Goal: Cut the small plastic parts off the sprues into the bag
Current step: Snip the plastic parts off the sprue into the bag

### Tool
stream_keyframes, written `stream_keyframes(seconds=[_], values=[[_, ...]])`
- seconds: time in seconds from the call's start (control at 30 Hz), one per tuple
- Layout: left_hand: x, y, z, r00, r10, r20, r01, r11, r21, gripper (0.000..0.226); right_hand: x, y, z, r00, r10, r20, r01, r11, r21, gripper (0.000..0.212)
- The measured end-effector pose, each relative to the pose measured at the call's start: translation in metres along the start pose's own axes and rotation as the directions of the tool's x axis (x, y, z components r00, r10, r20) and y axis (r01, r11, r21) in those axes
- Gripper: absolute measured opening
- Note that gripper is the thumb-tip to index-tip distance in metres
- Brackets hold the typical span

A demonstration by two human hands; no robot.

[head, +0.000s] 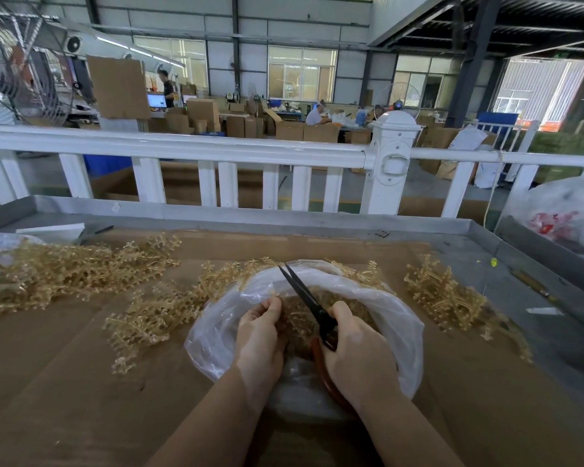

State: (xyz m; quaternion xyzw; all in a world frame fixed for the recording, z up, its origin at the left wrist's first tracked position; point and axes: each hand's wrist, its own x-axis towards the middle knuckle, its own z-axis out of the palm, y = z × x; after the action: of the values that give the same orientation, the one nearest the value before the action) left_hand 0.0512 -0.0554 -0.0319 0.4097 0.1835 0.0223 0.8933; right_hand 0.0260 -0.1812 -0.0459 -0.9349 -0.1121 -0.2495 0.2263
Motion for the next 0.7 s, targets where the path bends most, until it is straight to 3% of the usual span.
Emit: stream_keyframes(seconds=[0.13, 0.33, 0.57, 0.7], values=[[-0.002, 0.015, 0.005, 0.981, 0.194, -0.017, -0.193, 0.979, 0.066, 0.016, 0.002, -0.003, 0.002, 0.997, 0.04, -0.071, -0.043, 0.999, -0.029, 0.032], [-0.003, 0.043, 0.017, 0.879, 0.476, 0.032, -0.47, 0.852, 0.231, 0.016, -0.001, -0.007, 0.007, 0.996, 0.083, -0.043, -0.087, 0.992, -0.088, 0.043], [0.003, 0.054, 0.032, 0.814, 0.577, 0.061, -0.556, 0.745, 0.369, 0.016, -0.002, -0.005, 0.011, 0.995, 0.1, -0.023, -0.101, 0.994, -0.052, 0.037], [0.005, 0.067, 0.036, 0.777, 0.624, 0.081, -0.609, 0.714, 0.346, 0.017, -0.002, -0.001, 0.013, 0.993, 0.104, -0.057, -0.107, 0.993, -0.053, 0.038]])
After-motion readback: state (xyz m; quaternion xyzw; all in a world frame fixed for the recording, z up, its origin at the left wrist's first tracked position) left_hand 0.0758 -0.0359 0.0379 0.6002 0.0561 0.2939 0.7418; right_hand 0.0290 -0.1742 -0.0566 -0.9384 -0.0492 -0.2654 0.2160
